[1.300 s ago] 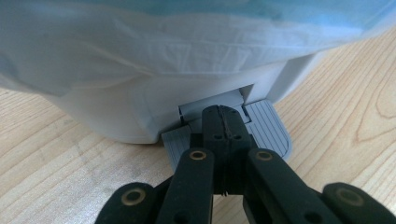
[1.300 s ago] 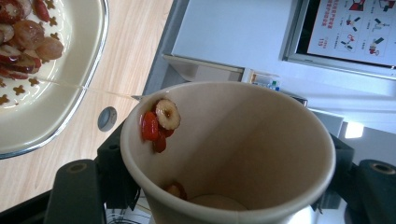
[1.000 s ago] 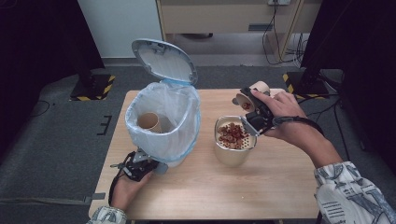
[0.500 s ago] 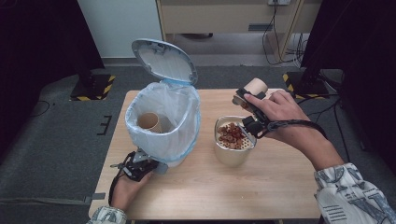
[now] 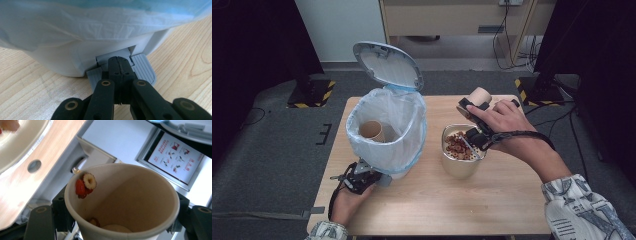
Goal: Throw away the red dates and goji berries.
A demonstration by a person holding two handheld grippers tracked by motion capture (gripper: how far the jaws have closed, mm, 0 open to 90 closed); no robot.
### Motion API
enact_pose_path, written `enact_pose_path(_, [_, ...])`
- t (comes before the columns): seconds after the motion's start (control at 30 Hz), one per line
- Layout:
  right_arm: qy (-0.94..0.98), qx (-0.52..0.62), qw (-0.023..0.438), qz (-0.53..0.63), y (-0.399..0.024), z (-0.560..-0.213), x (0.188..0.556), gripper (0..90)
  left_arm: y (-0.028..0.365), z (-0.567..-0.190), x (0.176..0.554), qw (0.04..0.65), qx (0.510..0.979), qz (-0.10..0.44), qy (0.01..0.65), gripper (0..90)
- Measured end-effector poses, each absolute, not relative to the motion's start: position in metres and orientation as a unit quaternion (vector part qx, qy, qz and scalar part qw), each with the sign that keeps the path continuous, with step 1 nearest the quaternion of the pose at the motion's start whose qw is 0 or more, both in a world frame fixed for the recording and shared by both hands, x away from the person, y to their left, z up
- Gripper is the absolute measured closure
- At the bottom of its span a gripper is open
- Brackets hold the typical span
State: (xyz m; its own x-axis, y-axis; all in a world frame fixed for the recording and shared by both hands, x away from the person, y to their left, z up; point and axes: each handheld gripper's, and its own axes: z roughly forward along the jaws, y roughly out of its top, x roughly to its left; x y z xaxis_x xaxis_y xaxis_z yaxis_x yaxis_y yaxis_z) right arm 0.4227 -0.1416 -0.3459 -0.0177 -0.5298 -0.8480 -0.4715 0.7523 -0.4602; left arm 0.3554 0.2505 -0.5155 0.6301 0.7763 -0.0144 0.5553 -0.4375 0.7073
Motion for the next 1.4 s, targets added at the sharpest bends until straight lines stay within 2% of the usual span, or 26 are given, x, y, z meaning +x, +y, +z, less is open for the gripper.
enact_pose_path(0.07, [0.717, -0.36, 0.596, -0.031, -0.141, -0.348, 0.423, 28.0, 0.251, -0.516, 0.355, 0.349, 0.833, 0.158, 0.4, 90.0])
enact_pose_path(0.4, [0.71, -0.337, 0.618, -0.024, -0.151, -0.345, 0.423, 28.0, 0.251, -0.515, 0.355, 0.348, 0.833, 0.159, 0.4, 90.0])
enact_pose_path(0.53, [0.714, -0.347, 0.607, -0.03, -0.148, -0.35, 0.422, 27.9, 0.251, -0.515, 0.355, 0.349, 0.833, 0.159, 0.4, 90.0])
enact_pose_path(0.9, [0.716, -0.325, 0.617, -0.023, -0.15, -0.348, 0.425, 27.9, 0.251, -0.515, 0.355, 0.349, 0.833, 0.158, 0.4, 90.0])
enact_pose_path(0.93, [0.726, -0.365, 0.581, -0.04, -0.142, -0.361, 0.42, 28.0, 0.251, -0.516, 0.355, 0.349, 0.833, 0.158, 0.4, 90.0])
enact_pose_path(0.97, [0.721, -0.395, 0.567, -0.053, -0.139, -0.37, 0.418, 28.0, 0.251, -0.516, 0.355, 0.349, 0.832, 0.158, 0.4, 90.0])
enact_pose_path(1.0, [0.721, -0.395, 0.567, -0.053, -0.139, -0.37, 0.418, 28.0, 0.251, -0.516, 0.355, 0.349, 0.832, 0.158, 0.4, 90.0])
enact_pose_path(1.07, [0.721, -0.347, 0.598, -0.045, -0.144, -0.356, 0.429, 28.6, 0.251, -0.515, 0.355, 0.348, 0.833, 0.159, 0.4, 90.0])
enact_pose_path(1.23, [0.722, -0.394, 0.566, -0.063, -0.137, -0.372, 0.421, 28.6, 0.251, -0.515, 0.356, 0.35, 0.833, 0.157, 0.4, 90.0])
enact_pose_path(1.27, [0.728, -0.357, 0.583, -0.05, -0.142, -0.368, 0.426, 28.6, 0.251, -0.515, 0.355, 0.349, 0.833, 0.158, 0.399, 90.0])
enact_pose_path(1.33, [0.726, -0.363, 0.581, -0.051, -0.143, -0.368, 0.428, 28.6, 0.251, -0.516, 0.355, 0.349, 0.833, 0.158, 0.399, 90.0])
enact_pose_path(1.4, [0.727, -0.392, 0.56, -0.063, -0.14, -0.379, 0.423, 28.6, 0.251, -0.515, 0.355, 0.349, 0.833, 0.158, 0.4, 90.0])
